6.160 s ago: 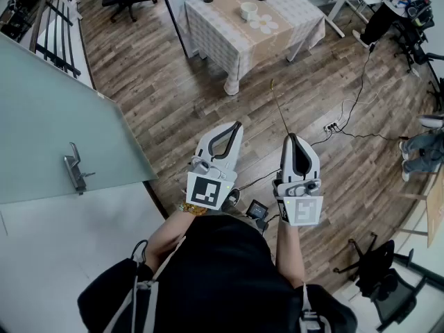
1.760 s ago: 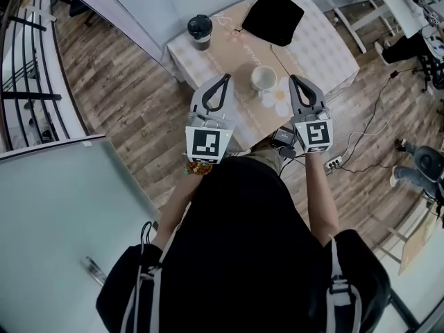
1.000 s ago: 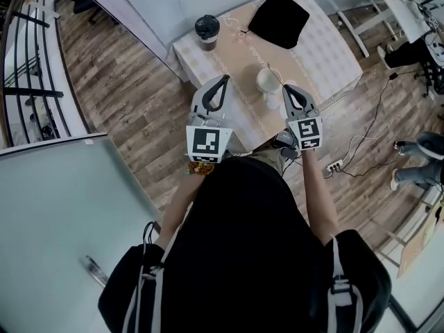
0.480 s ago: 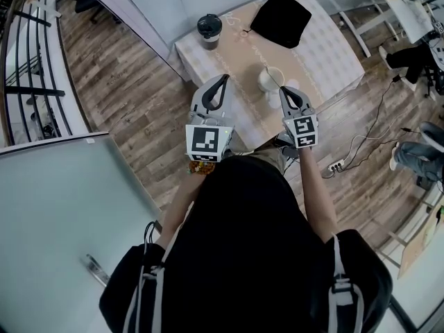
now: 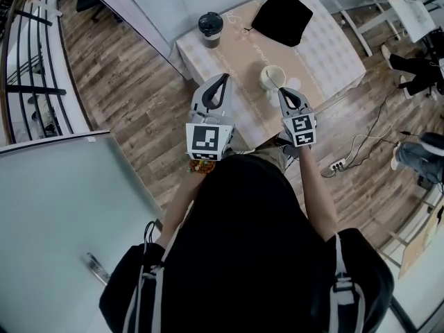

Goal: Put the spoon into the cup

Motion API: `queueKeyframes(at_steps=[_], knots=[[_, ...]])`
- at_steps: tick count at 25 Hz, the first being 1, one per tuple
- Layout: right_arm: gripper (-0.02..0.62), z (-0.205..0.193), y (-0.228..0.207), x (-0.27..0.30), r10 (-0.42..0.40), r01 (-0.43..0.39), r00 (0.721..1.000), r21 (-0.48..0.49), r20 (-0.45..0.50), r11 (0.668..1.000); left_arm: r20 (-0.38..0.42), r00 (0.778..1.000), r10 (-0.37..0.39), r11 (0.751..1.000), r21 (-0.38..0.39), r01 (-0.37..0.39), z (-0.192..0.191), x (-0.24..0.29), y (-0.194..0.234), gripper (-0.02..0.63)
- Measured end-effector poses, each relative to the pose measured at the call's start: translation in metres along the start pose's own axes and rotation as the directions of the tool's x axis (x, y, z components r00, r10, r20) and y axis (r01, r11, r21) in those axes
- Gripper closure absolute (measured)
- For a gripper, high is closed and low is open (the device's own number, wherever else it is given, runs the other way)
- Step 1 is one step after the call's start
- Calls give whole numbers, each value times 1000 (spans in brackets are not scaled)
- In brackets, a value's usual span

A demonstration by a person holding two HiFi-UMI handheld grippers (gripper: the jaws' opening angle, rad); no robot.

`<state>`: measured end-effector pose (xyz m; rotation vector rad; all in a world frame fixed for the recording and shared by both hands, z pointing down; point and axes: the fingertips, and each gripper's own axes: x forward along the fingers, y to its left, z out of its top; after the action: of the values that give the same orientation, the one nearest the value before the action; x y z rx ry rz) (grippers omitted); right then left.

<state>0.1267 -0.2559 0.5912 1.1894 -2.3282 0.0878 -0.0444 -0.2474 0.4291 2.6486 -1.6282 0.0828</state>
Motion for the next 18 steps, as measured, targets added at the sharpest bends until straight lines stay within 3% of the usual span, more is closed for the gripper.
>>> queueKeyframes(at_steps=[18], knots=[[588,-13,-9,4,-24,25,999,44,-24,999,-2,1000,19,1000,-2,-19,3,-2,5,589]])
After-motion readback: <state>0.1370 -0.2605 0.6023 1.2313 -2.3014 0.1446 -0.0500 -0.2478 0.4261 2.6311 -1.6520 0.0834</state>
